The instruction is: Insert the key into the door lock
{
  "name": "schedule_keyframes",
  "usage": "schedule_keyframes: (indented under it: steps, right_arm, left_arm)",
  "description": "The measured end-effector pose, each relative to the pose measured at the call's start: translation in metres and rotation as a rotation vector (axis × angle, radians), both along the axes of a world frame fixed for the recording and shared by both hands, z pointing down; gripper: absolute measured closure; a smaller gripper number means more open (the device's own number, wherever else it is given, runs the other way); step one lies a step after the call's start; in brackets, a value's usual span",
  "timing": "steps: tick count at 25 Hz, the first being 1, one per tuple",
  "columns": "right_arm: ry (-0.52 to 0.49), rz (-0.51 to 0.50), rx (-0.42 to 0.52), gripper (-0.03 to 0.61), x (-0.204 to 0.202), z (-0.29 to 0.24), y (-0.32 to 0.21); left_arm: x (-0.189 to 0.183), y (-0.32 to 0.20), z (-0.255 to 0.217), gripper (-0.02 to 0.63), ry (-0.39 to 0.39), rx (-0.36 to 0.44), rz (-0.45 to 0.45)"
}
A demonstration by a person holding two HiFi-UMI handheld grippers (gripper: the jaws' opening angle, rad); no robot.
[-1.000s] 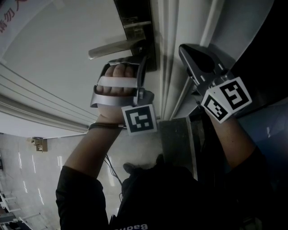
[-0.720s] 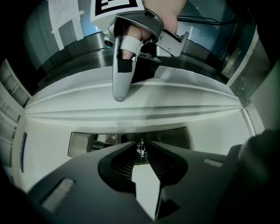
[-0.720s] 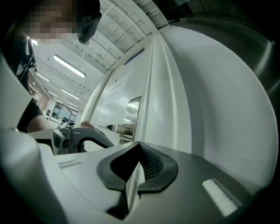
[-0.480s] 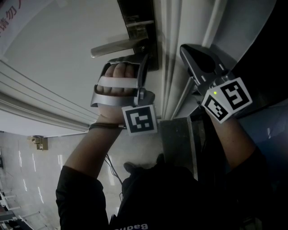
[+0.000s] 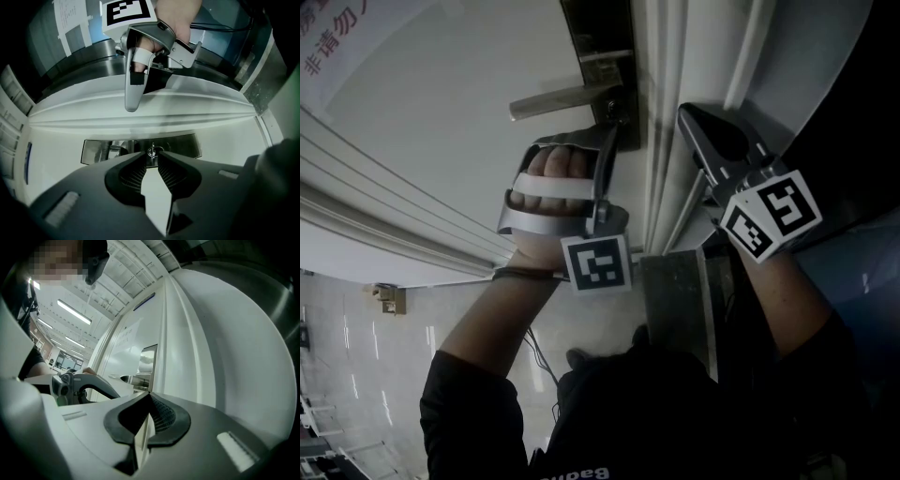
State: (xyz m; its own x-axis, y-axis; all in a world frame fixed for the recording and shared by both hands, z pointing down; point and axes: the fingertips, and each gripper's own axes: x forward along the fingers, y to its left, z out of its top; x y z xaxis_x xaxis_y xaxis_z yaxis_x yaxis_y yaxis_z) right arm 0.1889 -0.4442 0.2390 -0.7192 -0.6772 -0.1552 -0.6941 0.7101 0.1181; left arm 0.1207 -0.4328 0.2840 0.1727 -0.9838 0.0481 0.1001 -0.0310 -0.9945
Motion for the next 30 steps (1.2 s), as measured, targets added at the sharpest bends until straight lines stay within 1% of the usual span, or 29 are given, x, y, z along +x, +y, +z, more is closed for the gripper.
schedule_keyframes:
  steps: [9,17,25,30]
  right_arm:
    - [0.012,0.005,0.000,0.575,-0.017,-0.001,0.025]
    - [0.020,0.014,0.000,0.575,-0.049,-0.006,0.058]
    - [0.007,0.042,-0.016,0.575,-0.093,-0.011,0.104]
    - [0.014,0.050,-0.022,0.575,-0.132,-0.008,0.138]
  left_arm:
    - [-0.020,0.024,-0.007,0.541,-0.016,0.004,0.005]
    - [-0.054,0.052,-0.012,0.594,-0.011,0.003,0.014]
    - [-0.103,0.096,-0.024,0.594,0.013,-0.003,0.036]
    - [-0.143,0.132,-0.026,0.594,0.033,-0.010,0.056]
